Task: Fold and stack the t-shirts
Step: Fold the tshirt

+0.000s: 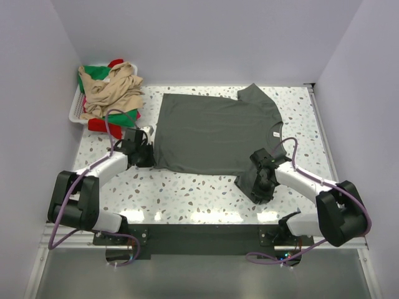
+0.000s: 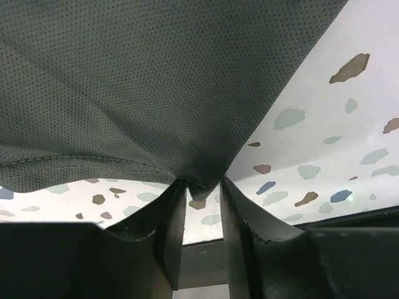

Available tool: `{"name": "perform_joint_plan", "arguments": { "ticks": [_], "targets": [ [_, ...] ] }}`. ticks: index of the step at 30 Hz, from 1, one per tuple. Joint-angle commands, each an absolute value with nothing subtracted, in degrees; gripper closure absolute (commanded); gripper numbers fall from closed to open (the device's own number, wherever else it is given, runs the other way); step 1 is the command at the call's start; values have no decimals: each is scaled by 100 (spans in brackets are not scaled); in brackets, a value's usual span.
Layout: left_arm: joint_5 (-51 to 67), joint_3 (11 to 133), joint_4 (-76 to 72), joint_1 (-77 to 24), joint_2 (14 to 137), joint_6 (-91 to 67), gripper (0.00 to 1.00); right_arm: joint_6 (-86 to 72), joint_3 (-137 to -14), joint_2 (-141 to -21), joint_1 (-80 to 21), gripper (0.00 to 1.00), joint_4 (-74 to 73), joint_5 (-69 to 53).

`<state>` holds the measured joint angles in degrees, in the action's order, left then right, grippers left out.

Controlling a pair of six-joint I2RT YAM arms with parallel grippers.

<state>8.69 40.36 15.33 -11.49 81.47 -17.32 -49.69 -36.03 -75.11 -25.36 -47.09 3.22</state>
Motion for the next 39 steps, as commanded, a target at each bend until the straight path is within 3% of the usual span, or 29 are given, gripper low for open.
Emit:
{"name": "perform_joint_plan", "arguments": {
  "ticks": [1, 10, 22, 33, 39],
  "targets": [
    [844, 3964, 1591, -1081, 7928, -1626, 100, -4940, -3524, -7646, -2540, 69, -4316, 501],
    [651, 3902, 1942, -1081, 7770, -1898, 100, -4755, -3814, -7392, -2531, 100, -4912, 387],
    [650, 3990, 2732, -1081, 7374, -2452, 100, -4421, -4693, -6724, -2549, 100, -6872, 71],
    [668, 3806, 3392, -1081, 6654, -2812, 100, -4658, -4825, -6074, -2584, 100, -7462, -342],
    [800, 4200, 3305, -1081, 6942, -2777, 100, -4790, -5396, -6371, -2575, 100, -7207, 139]
  ]
}}
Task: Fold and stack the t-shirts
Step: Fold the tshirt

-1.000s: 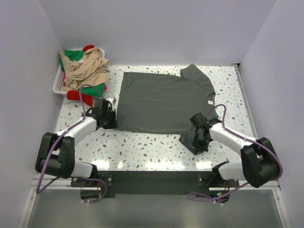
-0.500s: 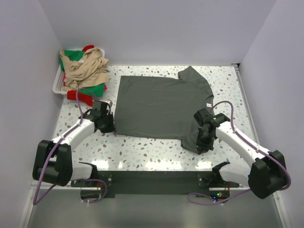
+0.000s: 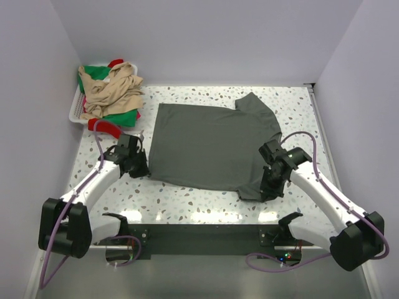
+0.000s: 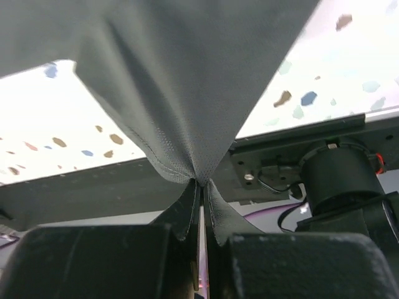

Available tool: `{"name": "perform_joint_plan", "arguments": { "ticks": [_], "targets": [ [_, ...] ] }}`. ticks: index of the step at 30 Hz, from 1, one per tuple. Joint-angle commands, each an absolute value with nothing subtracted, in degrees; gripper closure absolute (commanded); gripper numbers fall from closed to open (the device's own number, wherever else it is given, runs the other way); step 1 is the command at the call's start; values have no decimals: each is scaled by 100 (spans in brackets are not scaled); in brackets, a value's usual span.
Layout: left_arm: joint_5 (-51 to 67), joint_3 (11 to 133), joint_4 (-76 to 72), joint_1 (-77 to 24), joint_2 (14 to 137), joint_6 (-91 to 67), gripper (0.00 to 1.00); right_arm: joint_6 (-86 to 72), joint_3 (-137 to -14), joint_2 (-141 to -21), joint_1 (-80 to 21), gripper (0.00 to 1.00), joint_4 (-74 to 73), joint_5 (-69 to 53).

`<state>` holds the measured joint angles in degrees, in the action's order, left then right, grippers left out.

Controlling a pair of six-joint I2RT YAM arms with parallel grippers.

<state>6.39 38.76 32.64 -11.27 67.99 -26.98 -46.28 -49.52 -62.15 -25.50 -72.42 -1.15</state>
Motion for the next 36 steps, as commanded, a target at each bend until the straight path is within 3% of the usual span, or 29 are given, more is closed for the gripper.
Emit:
{"name": "perform_joint_plan", "arguments": {
  "ticks": [1, 13, 36],
  "targets": [
    [800, 4262, 3270, -1081, 7004, -2769, 100, -4781, -5588, -6433, -2575, 100, -7172, 210],
    [721, 5422, 3146, -1081, 8006, -2496, 100, -4281, -6880, -7706, -1715, 100, -6197, 527],
    [984, 7066, 3059, -615, 9694, -1881, 100, -3586, -9184, -9809, -1169, 100, -6205, 888]
  ]
}}
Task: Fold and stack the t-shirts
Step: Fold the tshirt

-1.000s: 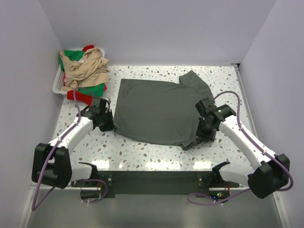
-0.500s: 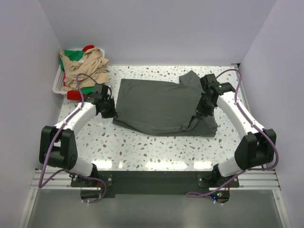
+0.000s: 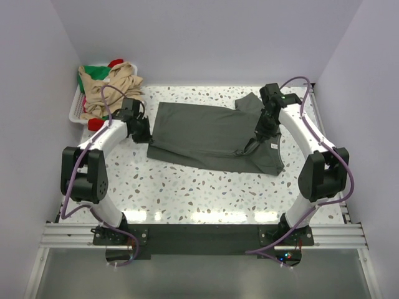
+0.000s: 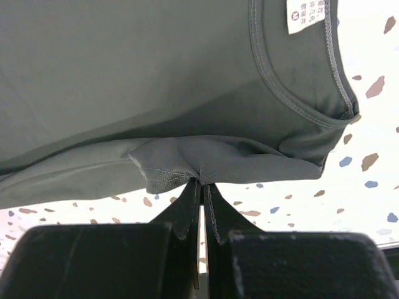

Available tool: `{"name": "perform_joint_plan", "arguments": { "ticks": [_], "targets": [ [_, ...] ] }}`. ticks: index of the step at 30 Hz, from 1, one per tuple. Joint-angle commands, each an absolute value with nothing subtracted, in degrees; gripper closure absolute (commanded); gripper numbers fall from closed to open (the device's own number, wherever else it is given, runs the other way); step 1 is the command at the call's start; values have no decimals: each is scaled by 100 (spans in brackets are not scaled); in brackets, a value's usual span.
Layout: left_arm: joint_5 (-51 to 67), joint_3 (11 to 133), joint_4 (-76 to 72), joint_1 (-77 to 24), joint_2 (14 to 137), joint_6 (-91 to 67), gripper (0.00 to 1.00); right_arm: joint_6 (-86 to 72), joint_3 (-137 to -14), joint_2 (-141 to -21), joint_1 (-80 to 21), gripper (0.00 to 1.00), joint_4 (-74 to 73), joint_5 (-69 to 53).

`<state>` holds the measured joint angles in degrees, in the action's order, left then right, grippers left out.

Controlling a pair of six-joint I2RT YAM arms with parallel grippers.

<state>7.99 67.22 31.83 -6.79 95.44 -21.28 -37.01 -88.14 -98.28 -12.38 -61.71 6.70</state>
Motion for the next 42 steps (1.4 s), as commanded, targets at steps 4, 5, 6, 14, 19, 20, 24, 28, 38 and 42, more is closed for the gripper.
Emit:
{"name": "perform_joint_plan", "arguments": {
  "ticks": [4, 5, 6, 14, 19, 20, 24, 28, 38, 42],
  "targets": [
    [993, 7242, 3067, -606, 9914, -1811, 100, -3533, -9351, -9957, -1108, 100, -6249, 940],
    [984, 7277, 3059, -606, 9984, -1802, 100, -3507, -9378, -9984, -1090, 100, -6249, 940],
    [976, 7330, 3059, -598, 10019, -1793, 100, -3489, -9430, -10028, -1072, 100, -6232, 923],
    [914, 7795, 2988, -589, 10388, -1810, 100, -3261, -9861, -10660, -1011, 100, -6205, 932],
    [931, 8077, 2883, -589, 10477, -1863, 66, -3085, -10370, -11152, -958, 100, -6196, 967],
    [958, 8164, 2822, -589, 10450, -1881, 60, -3041, -10571, -11345, -949, 100, -6196, 993],
    [1256, 8200, 2584, -589, 10371, -1899, 46, -2866, -11257, -11829, -888, 73, -6337, 967],
    [1581, 7973, 2540, -624, 10257, -1934, 43, -2690, -11821, -11980, -853, 42, -6547, 976],
    [1942, 6496, 2075, -817, 9782, -2065, 40, -2672, -8602, -10067, -660, 35, -5722, 756],
    [2039, 6091, 1899, -826, 9765, -2101, 40, -2681, -7437, -9528, -405, 44, -5354, 633]
  ]
}}
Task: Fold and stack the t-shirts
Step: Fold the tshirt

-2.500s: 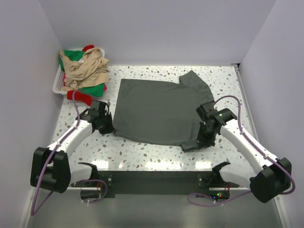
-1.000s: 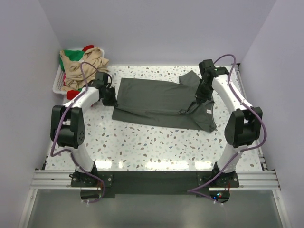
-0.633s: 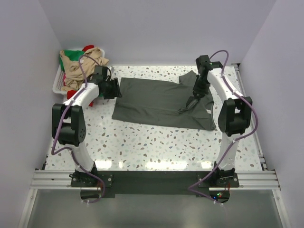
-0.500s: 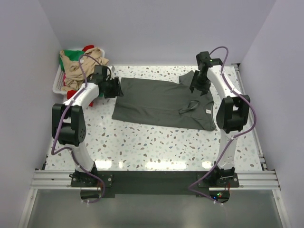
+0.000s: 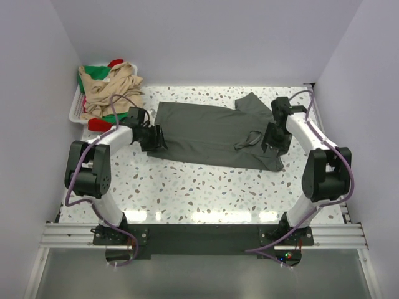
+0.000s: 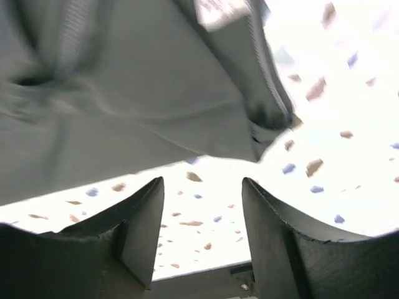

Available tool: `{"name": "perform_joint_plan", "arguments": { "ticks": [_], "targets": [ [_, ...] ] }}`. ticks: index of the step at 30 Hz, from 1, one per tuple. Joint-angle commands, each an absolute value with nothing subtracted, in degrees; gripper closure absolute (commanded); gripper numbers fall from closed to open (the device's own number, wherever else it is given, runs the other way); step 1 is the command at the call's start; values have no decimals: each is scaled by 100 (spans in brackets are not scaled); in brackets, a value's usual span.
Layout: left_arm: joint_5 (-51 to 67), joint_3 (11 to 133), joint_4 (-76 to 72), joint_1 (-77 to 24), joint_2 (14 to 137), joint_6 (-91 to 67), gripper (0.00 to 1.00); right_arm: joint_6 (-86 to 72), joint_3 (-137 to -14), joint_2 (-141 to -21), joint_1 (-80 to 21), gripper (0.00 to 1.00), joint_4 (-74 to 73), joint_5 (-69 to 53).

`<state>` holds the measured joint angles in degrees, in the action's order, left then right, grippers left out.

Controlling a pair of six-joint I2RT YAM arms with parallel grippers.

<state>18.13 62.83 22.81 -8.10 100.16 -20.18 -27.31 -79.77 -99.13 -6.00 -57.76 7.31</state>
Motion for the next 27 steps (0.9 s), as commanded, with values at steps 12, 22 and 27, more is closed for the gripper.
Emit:
{"name": "perform_joint_plan", "arguments": {
  "ticks": [12, 22, 27],
  "targets": [
    [1670, 5643, 1775, -817, 10046, -1899, 39, -2382, -6776, -9887, -105, 55, -4966, 721],
    [1582, 5493, 1802, -809, 9896, -1925, 39, -2259, -6768, -10380, -70, 72, -4957, 1037],
    [1521, 5370, 1723, -809, 9879, -1846, 38, -2171, -6829, -10468, -53, 83, -4931, 1142]
  ]
}}
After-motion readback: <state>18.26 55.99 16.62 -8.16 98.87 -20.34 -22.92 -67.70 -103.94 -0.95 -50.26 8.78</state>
